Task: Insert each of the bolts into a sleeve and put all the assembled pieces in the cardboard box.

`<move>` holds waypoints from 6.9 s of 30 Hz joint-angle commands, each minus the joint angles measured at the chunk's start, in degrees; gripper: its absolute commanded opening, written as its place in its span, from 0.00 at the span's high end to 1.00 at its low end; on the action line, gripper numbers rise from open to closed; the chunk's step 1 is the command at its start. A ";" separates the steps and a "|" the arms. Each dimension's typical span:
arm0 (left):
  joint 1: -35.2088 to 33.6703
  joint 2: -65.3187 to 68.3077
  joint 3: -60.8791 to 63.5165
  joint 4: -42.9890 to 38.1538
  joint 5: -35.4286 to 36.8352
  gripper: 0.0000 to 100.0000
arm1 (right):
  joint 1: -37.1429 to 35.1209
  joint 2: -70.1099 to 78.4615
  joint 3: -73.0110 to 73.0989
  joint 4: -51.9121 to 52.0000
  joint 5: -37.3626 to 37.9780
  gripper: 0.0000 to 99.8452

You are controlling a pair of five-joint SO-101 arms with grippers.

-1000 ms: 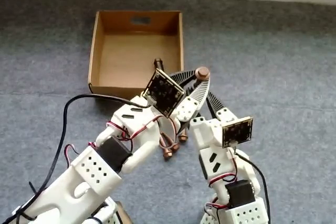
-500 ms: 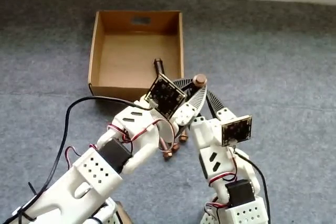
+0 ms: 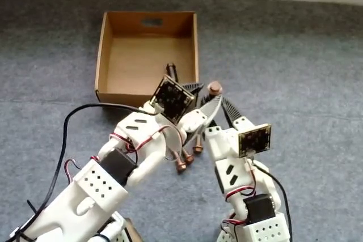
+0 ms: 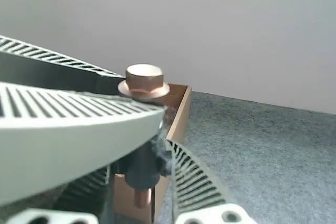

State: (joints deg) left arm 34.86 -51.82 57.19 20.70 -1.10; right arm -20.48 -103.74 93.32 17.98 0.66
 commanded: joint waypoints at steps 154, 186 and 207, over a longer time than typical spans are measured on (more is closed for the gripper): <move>-41.71 -25.98 31.87 24.00 -12.84 0.83 | -1.36 166.46 -173.14 64.57 -5.54 0.89; -41.71 -25.98 31.78 23.82 -13.01 0.83 | -5.67 175.25 -177.98 59.30 -5.01 0.99; -41.71 -25.98 31.87 23.82 -13.01 0.83 | -2.07 157.49 -194.59 77.14 -5.01 0.95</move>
State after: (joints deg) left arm -6.55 -77.14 89.45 45.49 -13.76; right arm -24.62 62.77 -94.20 91.56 -5.05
